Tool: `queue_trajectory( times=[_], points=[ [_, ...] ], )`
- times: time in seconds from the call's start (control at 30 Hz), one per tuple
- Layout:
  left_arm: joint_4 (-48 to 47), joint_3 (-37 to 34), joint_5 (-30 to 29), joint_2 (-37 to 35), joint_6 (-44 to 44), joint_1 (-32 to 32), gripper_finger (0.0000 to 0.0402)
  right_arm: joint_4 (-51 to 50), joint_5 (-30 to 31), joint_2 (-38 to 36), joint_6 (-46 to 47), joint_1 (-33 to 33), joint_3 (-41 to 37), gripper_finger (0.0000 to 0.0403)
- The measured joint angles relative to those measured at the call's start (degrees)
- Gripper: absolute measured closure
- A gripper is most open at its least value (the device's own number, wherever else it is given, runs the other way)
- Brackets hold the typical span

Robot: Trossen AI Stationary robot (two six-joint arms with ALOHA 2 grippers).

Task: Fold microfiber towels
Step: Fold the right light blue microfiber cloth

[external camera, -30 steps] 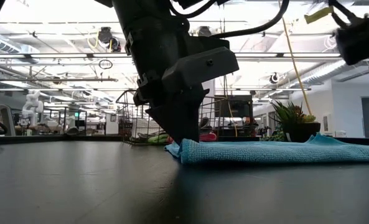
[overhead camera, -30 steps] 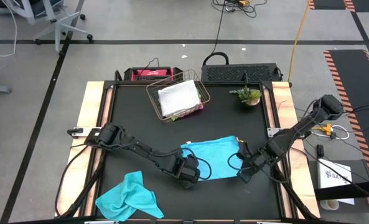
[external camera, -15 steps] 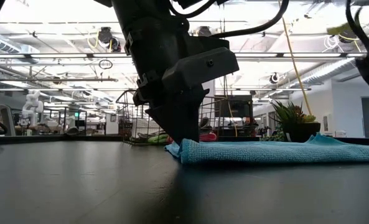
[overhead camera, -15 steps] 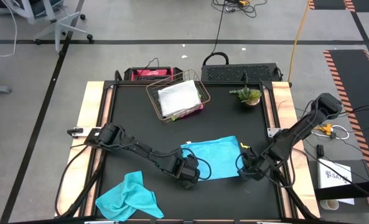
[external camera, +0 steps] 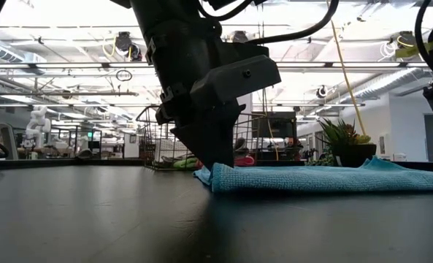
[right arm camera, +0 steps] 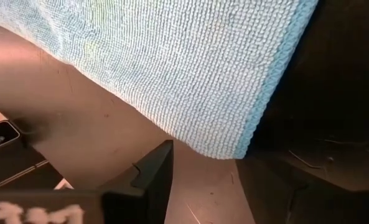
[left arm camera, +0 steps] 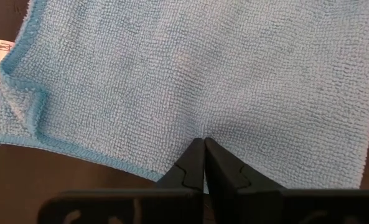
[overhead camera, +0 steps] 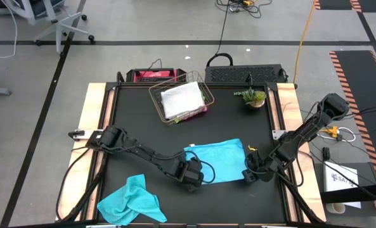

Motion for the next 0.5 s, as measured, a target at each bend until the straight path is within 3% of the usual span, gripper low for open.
queue_trajectory(
  times=[0.27, 0.5],
  points=[
    [0.3, 0.0, 0.0, 0.0, 0.0, 0.0, 0.0384, -0.5, 0.7, -0.9, -3.2, 0.0, -0.1, 0.0276],
    [0.3, 0.0, 0.0, 0.0, 0.4, 0.0, 0.0396, -5.8, 3.5, -6.9, -4.4, -0.1, -0.4, 0.0307]
  ],
)
